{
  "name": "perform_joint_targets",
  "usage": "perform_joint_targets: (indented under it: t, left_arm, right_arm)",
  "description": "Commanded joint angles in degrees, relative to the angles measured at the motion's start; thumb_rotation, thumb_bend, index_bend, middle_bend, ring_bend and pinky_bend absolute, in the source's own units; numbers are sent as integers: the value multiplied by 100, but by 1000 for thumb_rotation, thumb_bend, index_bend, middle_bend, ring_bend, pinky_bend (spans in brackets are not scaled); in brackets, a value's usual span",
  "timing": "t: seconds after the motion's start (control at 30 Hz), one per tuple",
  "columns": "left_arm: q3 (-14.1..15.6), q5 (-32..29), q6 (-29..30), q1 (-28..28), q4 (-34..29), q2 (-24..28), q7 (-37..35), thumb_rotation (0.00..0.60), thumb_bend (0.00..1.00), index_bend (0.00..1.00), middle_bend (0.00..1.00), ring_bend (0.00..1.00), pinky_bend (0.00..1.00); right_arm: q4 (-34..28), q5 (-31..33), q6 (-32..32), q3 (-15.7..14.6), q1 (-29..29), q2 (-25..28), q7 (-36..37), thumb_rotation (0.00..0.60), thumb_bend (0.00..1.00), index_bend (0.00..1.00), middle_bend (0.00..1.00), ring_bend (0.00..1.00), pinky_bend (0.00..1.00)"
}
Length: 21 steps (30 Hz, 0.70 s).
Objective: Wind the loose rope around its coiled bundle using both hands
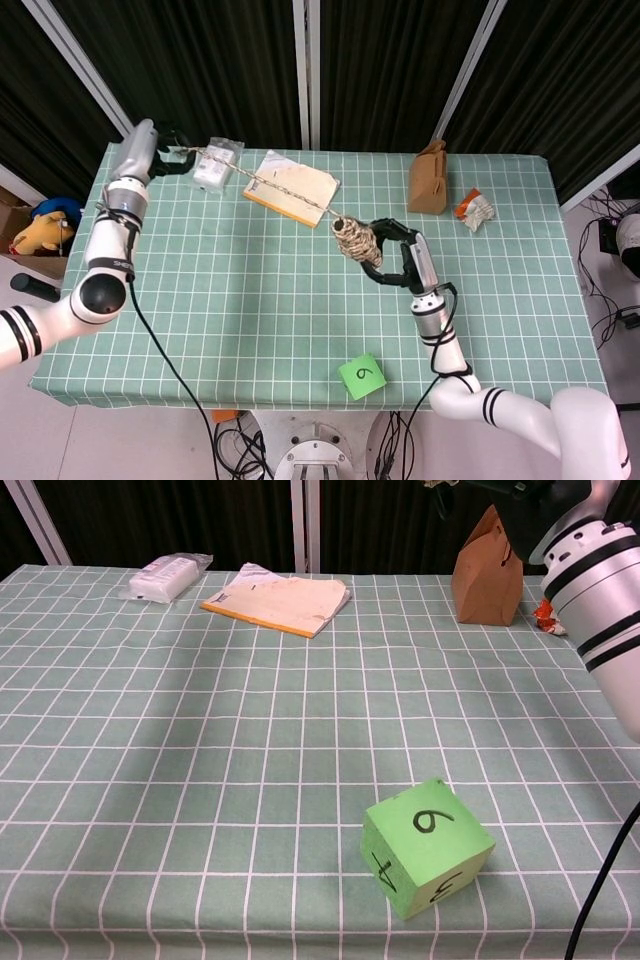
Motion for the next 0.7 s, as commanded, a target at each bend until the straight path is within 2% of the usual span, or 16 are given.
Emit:
perform_joint_targets:
  t: [0.03,0.23,0.53,0.7]
  left_arm:
    - [71,149,-25,105,-111,18,-60,600,498,833,362,260,341]
    - [209,659,50,367,-450,71,-211,600,497,833,362,260,341]
    - [383,2496,773,912,-1709,255,-351,600,498,833,362,260,341]
    - [537,3302,1211,1078,-2245,191,-190,600,498,833,362,260,341]
  right_arm:
    - [11,68,-10,94,-9,7,27,600,695,844,643,620,805]
    - [7,236,-83,299,9,-21,-53,600,732,844,643,620,805]
    - [2,705,-684,832,405,-151,-392,600,742,844,639,621,802]
    - [95,973,-1004,1056,622,-298,-577,600,743,833,631,620,793]
